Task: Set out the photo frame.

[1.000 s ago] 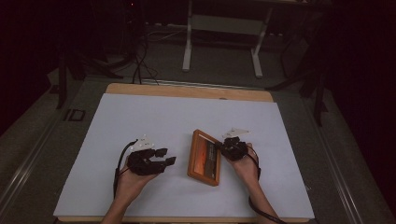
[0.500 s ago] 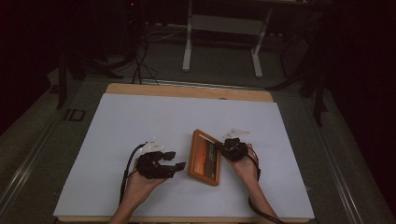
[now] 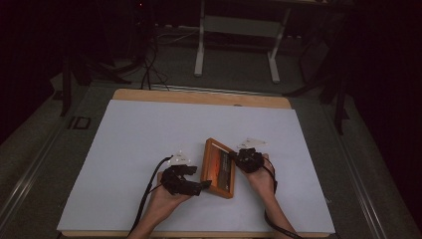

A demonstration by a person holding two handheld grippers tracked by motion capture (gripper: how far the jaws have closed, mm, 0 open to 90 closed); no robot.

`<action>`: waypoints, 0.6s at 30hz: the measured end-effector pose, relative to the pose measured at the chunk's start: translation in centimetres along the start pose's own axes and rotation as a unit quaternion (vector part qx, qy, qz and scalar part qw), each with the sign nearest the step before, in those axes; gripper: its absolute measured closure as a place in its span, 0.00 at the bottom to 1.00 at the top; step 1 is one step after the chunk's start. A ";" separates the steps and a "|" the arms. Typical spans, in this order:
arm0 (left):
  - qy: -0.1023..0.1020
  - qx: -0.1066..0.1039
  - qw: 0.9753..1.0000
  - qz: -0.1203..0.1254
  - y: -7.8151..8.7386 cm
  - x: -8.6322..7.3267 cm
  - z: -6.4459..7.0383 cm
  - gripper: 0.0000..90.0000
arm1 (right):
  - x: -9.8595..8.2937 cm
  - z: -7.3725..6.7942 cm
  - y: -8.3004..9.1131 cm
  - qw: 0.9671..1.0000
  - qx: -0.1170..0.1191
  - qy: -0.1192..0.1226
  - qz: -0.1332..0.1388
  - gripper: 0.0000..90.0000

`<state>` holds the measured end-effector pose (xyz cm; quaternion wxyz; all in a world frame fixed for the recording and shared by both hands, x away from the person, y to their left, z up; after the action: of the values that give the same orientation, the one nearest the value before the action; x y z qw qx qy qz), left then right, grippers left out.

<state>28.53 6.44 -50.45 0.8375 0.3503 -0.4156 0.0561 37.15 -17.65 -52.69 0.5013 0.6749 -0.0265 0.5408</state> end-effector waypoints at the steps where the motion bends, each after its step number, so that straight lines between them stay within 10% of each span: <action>1: 0.003 -0.001 1.000 -0.003 -0.3 0.0 0.1 0.23 | 0.0 0.0 0.0 1.000 0.000 0.000 0.001 1.00; 18: 0.075 -0.024 0.996 -0.049 -2.3 0.5 -0.3 0.51 | 0.1 0.1 0.1 1.000 0.007 0.000 -0.002 1.00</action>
<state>29.90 4.80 -51.47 0.8763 0.3447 -0.3351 0.0313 37.19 -17.68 -52.52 0.4978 0.6782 -0.0214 0.5401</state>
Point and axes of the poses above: each handheld gripper's, and its own axes: y roughly backward along the jaws, x roughly out of its top, z roughly to its right, the point moved 1 cm from there along -y, roughly forward along the jaws, and after that the axes turned 5 degrees about y, right-handed, at the moved point
